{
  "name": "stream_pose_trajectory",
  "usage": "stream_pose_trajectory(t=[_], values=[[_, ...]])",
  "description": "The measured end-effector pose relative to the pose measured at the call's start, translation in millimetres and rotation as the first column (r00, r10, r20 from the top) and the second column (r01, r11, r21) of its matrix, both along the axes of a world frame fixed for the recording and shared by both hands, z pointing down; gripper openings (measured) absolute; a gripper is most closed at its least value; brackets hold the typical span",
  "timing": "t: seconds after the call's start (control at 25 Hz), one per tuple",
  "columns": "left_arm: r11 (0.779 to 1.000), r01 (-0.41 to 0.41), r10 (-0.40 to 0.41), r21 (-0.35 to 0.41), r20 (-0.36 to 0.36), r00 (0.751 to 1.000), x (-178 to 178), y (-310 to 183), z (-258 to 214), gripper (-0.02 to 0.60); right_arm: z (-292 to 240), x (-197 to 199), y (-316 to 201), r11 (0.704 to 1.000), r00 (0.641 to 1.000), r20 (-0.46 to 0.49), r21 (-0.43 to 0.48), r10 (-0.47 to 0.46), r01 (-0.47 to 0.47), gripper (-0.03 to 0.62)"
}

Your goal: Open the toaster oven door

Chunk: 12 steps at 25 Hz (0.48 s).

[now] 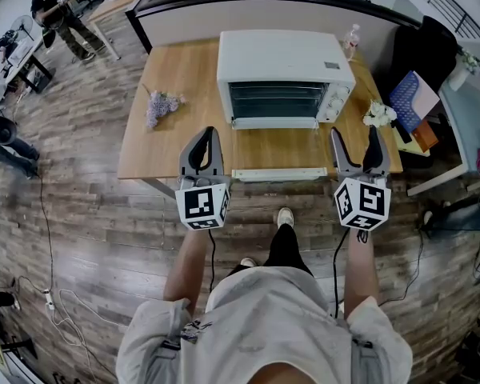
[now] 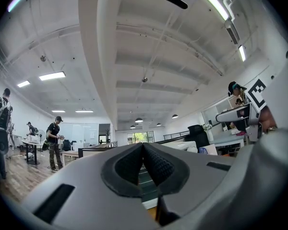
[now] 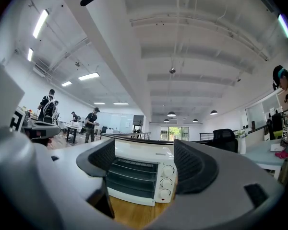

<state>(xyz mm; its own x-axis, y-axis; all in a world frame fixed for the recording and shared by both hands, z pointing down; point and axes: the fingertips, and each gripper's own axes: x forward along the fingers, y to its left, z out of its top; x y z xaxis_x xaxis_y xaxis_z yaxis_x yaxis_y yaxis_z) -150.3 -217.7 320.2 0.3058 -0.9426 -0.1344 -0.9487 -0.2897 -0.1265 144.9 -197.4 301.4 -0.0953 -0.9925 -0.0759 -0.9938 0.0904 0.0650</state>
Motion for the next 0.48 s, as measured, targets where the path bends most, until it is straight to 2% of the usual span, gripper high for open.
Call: stream_pose_trajectory(t=[0.48], values=[[1.000, 0.003, -0.003, -0.008, -0.004, 1.000, 2.5, 2.0, 3.7, 0.014, 6.0, 0.3, 3.4, 1.000, 1.000, -0.004, -0.015, -0.008, 0.008, 0.393]])
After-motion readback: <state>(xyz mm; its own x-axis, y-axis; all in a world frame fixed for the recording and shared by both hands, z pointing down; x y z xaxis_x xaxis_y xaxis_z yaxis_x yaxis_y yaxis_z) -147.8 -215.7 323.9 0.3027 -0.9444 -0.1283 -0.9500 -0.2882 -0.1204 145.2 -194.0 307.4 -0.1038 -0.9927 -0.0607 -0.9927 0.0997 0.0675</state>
